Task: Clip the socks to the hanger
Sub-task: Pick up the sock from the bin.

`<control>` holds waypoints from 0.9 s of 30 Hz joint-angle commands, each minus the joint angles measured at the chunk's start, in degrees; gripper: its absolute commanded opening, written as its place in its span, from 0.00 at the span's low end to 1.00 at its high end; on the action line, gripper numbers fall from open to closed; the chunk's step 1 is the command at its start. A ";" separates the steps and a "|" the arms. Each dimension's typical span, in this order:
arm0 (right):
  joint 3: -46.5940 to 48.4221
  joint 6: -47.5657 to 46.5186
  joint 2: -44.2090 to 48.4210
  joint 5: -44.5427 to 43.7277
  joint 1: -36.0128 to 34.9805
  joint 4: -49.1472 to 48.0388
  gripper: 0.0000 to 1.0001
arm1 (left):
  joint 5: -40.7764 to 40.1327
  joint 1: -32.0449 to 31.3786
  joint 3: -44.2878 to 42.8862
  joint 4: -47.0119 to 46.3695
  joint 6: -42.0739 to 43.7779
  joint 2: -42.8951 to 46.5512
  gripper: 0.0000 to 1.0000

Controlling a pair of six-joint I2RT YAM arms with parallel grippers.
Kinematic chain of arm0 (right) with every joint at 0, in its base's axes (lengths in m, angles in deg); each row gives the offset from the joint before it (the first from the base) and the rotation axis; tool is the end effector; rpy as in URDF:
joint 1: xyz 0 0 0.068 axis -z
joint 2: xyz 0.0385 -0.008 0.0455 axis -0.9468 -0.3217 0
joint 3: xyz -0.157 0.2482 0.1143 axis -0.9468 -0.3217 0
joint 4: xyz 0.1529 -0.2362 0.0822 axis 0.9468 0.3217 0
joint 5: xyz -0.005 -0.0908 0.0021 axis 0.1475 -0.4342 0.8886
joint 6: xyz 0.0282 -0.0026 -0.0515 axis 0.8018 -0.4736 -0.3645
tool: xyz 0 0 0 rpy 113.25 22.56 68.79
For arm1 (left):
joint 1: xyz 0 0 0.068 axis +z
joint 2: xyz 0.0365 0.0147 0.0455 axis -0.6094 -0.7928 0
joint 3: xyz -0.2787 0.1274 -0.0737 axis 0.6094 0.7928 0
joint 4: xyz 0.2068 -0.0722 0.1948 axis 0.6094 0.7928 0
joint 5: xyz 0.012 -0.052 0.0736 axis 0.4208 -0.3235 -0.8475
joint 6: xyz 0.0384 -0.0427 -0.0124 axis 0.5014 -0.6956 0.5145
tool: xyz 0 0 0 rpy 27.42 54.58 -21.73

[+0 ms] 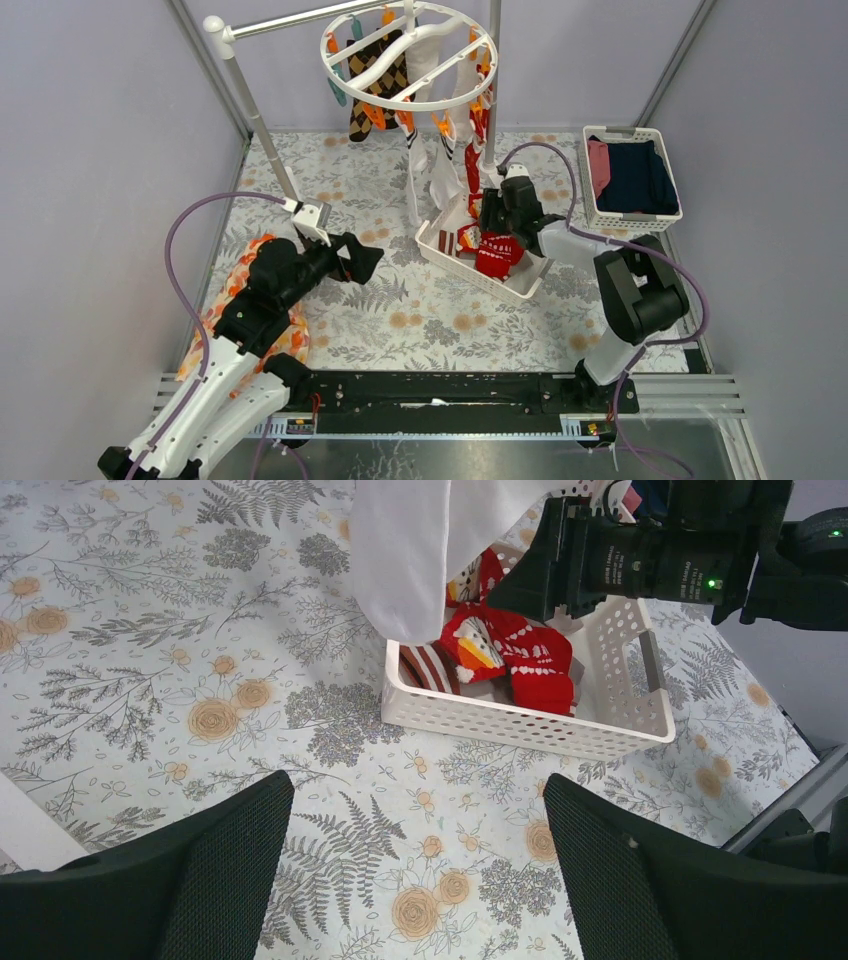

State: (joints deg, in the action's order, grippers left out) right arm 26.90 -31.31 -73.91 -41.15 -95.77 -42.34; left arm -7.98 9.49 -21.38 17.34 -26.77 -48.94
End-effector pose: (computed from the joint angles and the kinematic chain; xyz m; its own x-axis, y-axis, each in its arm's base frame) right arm 0.3612 0.1617 0.2144 -0.5667 0.0615 -0.8216 -0.2069 0.9546 0.2141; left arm 0.1356 -0.0776 0.3409 -0.3550 -0.1474 -0.9232 0.4770 0.8207 -0.3145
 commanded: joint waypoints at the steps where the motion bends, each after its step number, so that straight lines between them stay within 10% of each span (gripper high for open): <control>1: 4.36 -0.50 -3.36 0.13 0.13 0.77 0.55 | 0.94 0.80 0.65 -0.33 0.07 -0.35 0.99; 15: 0.15 -1.96 0.94 -5.11 0.19 -0.23 0.07 | 2.26 1.86 0.72 -0.64 -0.23 -0.74 0.99; 27: -11.13 -6.77 32.06 -1.46 0.18 -2.01 0.00 | 15.08 3.23 3.53 -9.45 -3.03 -0.22 0.99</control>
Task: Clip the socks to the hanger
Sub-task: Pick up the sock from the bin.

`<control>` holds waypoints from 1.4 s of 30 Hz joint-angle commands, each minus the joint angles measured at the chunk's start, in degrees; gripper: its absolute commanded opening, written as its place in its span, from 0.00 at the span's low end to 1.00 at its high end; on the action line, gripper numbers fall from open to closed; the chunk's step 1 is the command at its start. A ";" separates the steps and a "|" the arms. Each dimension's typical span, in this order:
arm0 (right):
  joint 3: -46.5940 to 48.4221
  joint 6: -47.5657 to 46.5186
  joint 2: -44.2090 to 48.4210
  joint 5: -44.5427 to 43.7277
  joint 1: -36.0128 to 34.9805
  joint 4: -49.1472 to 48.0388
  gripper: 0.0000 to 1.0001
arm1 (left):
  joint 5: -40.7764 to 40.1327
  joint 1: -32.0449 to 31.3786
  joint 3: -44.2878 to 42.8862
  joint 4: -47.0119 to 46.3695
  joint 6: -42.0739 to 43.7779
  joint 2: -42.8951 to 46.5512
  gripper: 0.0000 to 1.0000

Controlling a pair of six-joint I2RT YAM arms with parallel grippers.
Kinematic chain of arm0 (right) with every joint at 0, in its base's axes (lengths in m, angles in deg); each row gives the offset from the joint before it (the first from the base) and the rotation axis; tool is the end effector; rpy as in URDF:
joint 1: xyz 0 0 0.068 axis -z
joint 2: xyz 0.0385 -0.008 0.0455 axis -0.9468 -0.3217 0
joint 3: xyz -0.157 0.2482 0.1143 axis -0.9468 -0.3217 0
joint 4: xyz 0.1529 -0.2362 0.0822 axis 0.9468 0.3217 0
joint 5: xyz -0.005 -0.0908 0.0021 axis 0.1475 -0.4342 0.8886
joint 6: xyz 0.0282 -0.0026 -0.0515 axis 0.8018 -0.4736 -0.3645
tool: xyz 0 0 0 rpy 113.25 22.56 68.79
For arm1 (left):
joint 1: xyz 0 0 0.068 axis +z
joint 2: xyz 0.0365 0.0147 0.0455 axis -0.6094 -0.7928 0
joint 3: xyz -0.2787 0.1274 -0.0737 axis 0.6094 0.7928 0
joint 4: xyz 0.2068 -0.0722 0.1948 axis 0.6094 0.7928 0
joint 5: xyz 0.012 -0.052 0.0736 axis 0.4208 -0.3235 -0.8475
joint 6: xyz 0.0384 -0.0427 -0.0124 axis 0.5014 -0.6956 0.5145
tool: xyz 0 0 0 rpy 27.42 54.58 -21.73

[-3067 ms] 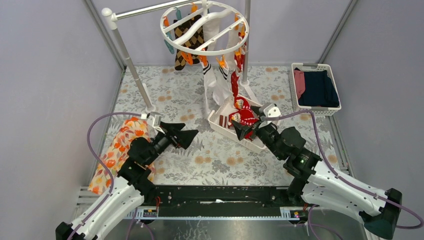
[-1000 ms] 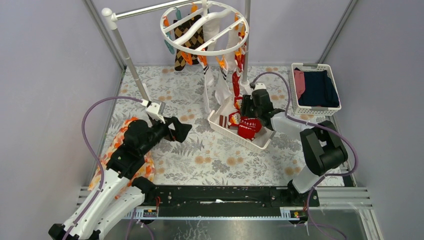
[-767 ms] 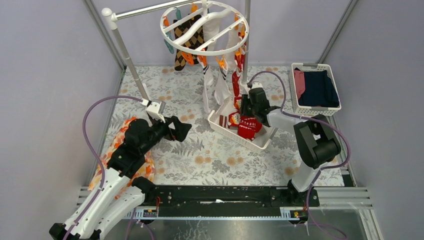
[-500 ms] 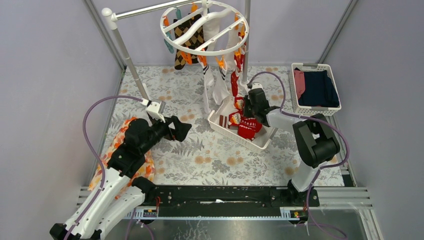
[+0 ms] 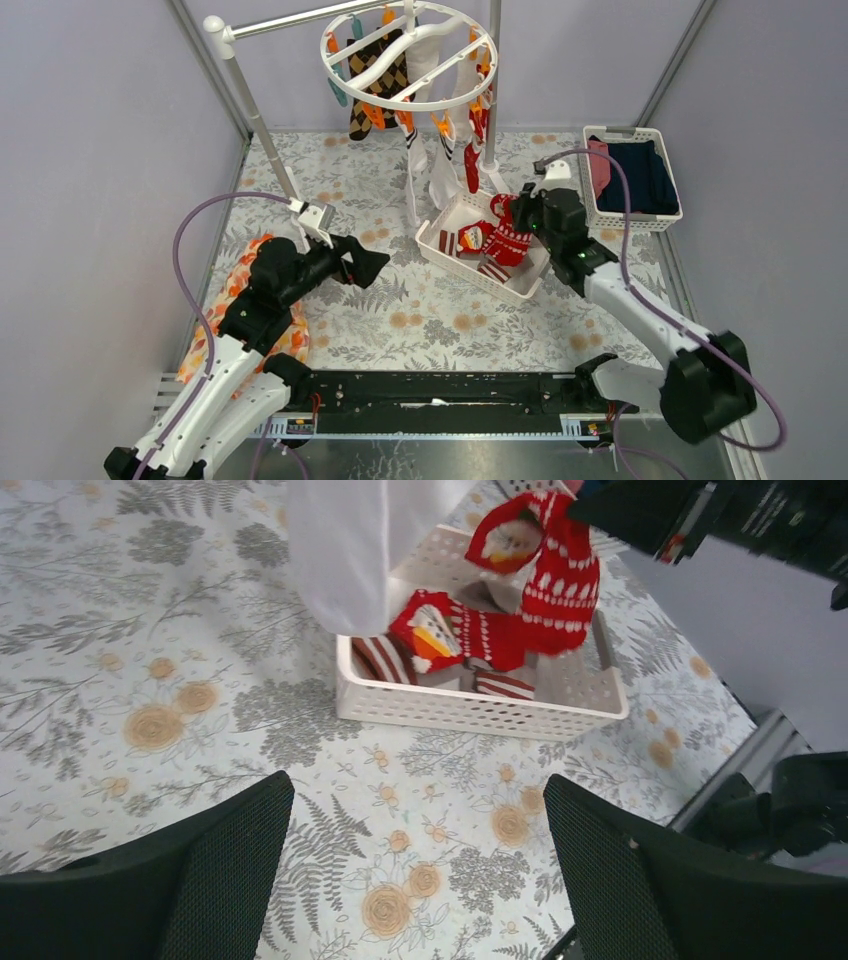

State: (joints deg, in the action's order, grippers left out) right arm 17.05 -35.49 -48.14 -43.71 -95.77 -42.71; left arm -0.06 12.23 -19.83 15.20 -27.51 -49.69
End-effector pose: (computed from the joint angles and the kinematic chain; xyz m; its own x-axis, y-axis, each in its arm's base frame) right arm 0.2774 0.1213 0.3006 -0.3096 0.1006 -0.9455 -0.2535 0.9497 0.1840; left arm 0.1404 -0.0780 0.3330 -0.3895 -0.1495 -0.9088 0.5357 0.7659 -0.3556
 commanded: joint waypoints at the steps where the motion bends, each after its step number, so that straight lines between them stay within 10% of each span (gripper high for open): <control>1: -1.37 -2.87 7.71 1.31 0.19 -1.14 0.00 | 8.74 0.54 2.60 -9.11 -3.85 0.31 0.99; 13: -0.96 -4.06 20.87 16.65 0.19 2.03 0.00 | 16.66 -0.60 21.12 -57.55 -45.45 -9.84 0.99; 42: -6.49 0.72 21.27 39.34 -1.42 -5.30 0.00 | -13.65 -16.34 19.67 -60.67 -66.42 -21.60 0.99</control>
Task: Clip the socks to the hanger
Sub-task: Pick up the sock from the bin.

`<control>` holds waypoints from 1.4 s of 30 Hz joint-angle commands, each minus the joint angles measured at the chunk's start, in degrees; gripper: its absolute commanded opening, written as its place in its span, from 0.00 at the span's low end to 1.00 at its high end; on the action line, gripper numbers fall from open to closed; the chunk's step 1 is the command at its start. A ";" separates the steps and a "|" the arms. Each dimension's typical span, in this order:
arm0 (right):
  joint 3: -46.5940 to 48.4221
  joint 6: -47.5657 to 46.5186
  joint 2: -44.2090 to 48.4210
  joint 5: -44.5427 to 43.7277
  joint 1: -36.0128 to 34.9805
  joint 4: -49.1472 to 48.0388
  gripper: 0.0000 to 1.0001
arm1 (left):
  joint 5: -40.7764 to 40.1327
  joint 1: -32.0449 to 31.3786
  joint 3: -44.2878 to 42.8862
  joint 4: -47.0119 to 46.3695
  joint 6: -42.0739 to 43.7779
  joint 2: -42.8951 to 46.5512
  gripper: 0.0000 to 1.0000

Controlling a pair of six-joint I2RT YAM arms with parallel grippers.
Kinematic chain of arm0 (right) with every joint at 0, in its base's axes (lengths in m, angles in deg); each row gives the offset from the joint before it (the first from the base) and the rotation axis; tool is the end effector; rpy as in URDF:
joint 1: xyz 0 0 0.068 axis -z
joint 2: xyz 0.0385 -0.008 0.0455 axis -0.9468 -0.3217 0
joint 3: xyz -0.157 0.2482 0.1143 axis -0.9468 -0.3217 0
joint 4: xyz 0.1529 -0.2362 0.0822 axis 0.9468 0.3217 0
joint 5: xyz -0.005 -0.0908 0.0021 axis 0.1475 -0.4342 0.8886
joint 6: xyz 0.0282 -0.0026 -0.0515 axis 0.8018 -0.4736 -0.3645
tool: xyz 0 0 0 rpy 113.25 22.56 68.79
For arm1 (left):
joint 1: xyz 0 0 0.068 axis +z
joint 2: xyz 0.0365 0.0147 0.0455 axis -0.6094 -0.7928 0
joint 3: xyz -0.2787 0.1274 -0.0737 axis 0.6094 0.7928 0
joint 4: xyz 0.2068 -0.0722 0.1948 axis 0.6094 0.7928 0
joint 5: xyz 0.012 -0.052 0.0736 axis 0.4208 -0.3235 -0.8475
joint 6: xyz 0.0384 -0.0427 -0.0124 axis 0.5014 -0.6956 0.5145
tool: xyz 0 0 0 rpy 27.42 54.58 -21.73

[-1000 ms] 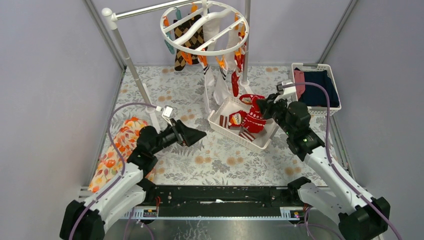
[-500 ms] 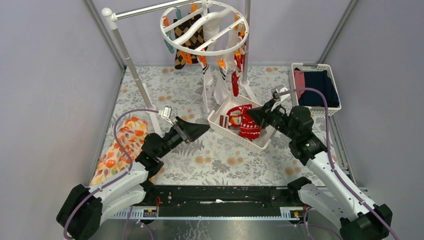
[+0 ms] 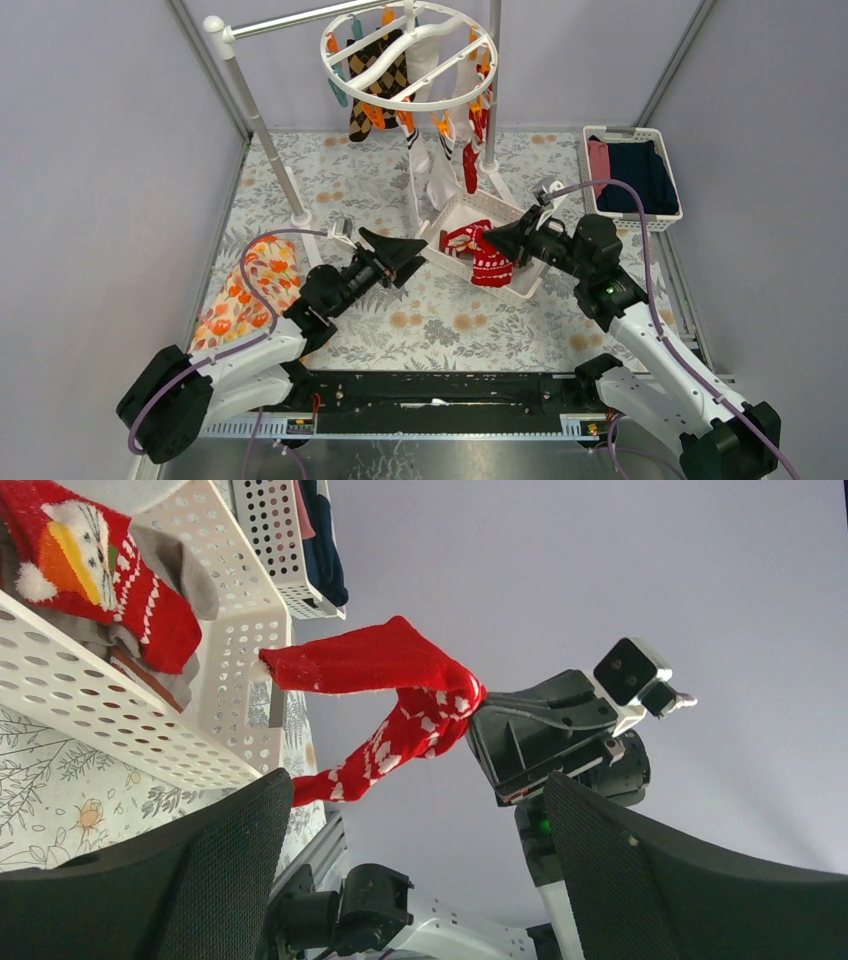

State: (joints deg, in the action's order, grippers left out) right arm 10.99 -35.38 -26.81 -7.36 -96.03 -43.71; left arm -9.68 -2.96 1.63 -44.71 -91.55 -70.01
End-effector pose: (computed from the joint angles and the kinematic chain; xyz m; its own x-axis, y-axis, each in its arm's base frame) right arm 0.1840 0.1084 0.3502 -0.1733 0.1330 -0.9759 -0.7985 0.5610 0.2182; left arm 0.1612 -0.1423 0.2433 -0.6919 -0.7078 -0.1427 0.1637 0.0387 -0.9857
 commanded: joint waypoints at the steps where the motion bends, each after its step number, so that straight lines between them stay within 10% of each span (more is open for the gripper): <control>1: -0.49 0.22 -0.19 3.12 -1.56 -4.23 0.00 | -4.31 -1.42 -1.95 -1.00 -2.72 -1.74 0.99; 13: -0.76 -8.12 -1.05 0.01 -11.84 -3.04 0.00 | -7.80 -4.49 -3.84 -3.34 -7.30 -7.27 0.94; 22: -3.27 -11.83 1.67 1.65 -14.24 -1.56 0.00 | -9.61 -4.21 -4.93 -2.04 -3.23 -5.00 0.64; 33: -4.17 -12.65 2.36 0.54 -16.40 -0.94 0.00 | -4.86 -3.05 -5.96 1.45 6.41 -3.09 0.00; 42: -3.69 -12.65 1.80 1.06 -17.08 -0.55 0.02 | -3.31 -2.85 -8.40 12.89 19.94 3.42 0.00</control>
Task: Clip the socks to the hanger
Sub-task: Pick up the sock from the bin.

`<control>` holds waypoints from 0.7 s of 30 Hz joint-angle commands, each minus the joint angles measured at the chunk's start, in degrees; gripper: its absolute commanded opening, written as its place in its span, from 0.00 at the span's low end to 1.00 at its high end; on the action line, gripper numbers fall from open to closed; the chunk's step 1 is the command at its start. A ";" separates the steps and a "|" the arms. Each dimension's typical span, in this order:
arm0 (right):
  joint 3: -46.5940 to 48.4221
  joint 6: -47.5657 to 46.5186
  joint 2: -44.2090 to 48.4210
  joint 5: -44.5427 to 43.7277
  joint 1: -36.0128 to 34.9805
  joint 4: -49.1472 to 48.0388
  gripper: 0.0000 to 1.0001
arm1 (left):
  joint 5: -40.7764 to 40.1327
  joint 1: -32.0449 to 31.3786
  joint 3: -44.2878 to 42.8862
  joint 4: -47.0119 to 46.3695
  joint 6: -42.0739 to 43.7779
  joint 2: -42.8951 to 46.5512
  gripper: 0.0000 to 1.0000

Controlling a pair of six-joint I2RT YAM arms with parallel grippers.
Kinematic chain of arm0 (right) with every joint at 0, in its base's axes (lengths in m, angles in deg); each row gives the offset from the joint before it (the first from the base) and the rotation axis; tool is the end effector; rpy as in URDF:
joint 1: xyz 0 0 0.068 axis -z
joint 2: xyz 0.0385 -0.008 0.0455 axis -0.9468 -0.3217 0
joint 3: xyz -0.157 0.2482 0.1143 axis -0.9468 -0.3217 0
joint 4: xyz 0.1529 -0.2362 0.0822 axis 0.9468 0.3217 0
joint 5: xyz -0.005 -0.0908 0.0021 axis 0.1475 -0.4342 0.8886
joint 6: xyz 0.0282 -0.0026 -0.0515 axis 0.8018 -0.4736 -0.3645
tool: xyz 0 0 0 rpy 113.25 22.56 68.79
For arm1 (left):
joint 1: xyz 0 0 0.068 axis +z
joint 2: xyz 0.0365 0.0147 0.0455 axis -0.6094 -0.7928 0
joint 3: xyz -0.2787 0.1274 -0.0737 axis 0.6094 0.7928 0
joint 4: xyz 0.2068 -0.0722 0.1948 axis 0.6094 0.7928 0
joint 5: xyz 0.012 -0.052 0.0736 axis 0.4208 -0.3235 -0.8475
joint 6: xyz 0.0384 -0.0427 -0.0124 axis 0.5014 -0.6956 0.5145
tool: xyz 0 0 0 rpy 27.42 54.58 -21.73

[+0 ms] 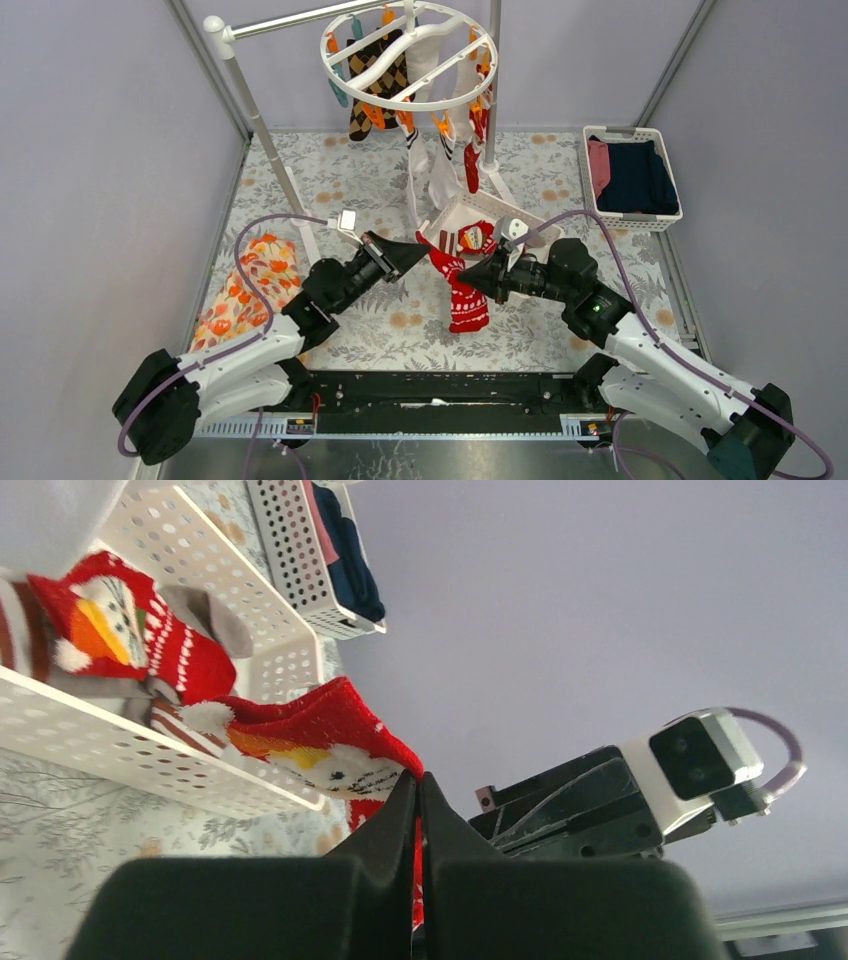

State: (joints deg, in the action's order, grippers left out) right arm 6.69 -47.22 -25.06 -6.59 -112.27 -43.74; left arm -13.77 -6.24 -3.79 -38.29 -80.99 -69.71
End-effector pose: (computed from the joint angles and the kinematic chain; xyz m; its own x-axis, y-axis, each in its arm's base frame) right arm 0.1405 0.1511 0.3264 -0.0430 -0.0163 -0.9989 -0.9491 0.3128 0.0357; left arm 0.1630 -0.1568 0.2667 -0.6447 -0.6965 -0.3151 0.2730 0.1753 -0.9459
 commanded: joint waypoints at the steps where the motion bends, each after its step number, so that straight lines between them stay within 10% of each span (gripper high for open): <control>1: 0.79 -0.80 -0.30 0.68 -0.93 -0.46 0.08 | 0.93 0.40 -3.66 8.15 11.20 3.64 0.00; 7: 1.17 2.81 1.94 1.00 -0.98 -1.16 0.76 | 5.80 0.66 -14.04 27.10 34.79 4.51 0.00; 21: 3.67 -6.45 -6.72 3.70 -0.98 -7.61 0.95 | 18.74 -2.17 -30.41 64.30 84.92 12.60 0.00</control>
State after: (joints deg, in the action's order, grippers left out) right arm 8.57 -49.10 -29.47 -5.92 -112.80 -44.11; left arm 1.27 -7.79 -29.47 14.94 -11.99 -57.86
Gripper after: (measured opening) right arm 0.942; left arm 0.003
